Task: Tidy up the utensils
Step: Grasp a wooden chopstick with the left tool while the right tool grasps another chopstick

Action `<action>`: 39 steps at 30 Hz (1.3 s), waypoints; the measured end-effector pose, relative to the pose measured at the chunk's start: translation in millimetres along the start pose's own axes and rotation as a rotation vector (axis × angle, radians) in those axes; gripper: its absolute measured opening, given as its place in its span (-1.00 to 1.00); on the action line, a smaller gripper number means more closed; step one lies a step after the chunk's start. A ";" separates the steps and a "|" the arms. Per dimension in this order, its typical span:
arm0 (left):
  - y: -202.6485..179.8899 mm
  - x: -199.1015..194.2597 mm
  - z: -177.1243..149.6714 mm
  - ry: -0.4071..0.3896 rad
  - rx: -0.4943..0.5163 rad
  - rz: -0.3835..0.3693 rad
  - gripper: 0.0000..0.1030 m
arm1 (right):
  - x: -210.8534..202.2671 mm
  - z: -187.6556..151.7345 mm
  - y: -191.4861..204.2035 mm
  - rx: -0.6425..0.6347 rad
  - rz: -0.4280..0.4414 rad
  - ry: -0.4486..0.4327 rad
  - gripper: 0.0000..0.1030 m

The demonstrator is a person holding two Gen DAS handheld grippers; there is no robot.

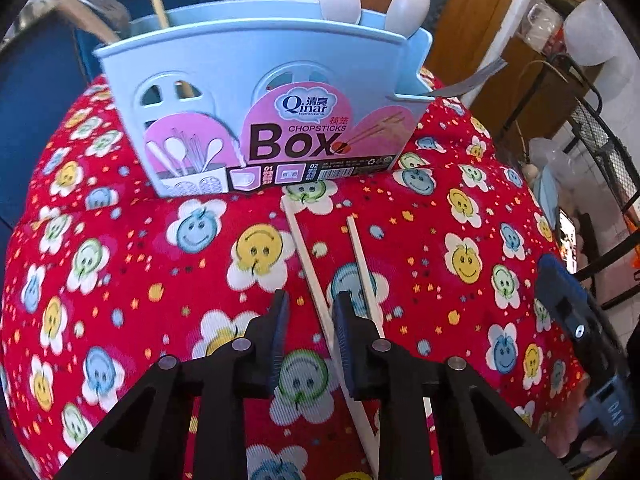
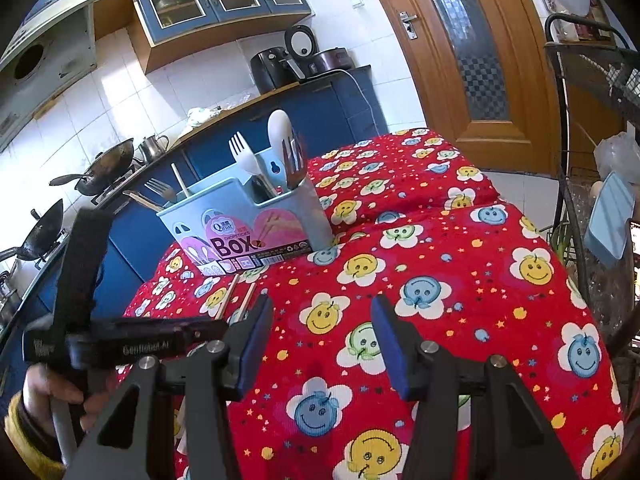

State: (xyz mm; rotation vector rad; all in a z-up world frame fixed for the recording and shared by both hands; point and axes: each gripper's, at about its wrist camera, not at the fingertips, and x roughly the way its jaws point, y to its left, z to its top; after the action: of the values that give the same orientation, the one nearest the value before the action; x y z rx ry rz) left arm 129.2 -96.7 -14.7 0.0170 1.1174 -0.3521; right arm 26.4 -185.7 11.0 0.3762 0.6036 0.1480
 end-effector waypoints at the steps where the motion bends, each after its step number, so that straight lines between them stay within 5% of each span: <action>1: 1.8 0.9 3.5 0.019 -0.004 -0.012 -0.54 | 0.1 -0.1 0.4 -0.001 0.001 0.001 0.05; 8: 15.8 4.3 14.3 0.061 -0.037 -0.065 -0.81 | 0.9 -0.2 5.4 -0.008 0.002 0.009 0.05; 18: 48.9 -16.8 -13.0 -0.052 -0.183 -0.232 -0.91 | 7.1 4.0 19.0 -0.030 0.005 0.062 0.05; 29: 72.2 -68.3 -35.9 -0.303 -0.182 -0.142 -0.91 | 34.7 6.6 52.7 -0.087 0.017 0.203 0.05; 39: 96.0 -86.1 -48.3 -0.379 -0.191 -0.141 -0.91 | 78.9 2.6 78.2 -0.132 0.020 0.403 -0.20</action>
State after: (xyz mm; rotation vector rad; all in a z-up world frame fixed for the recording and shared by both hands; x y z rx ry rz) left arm 80.8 26.2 24.2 -0.2876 0.7733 -0.3558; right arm 90.1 -95.1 1.8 0.2244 0.9822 0.2846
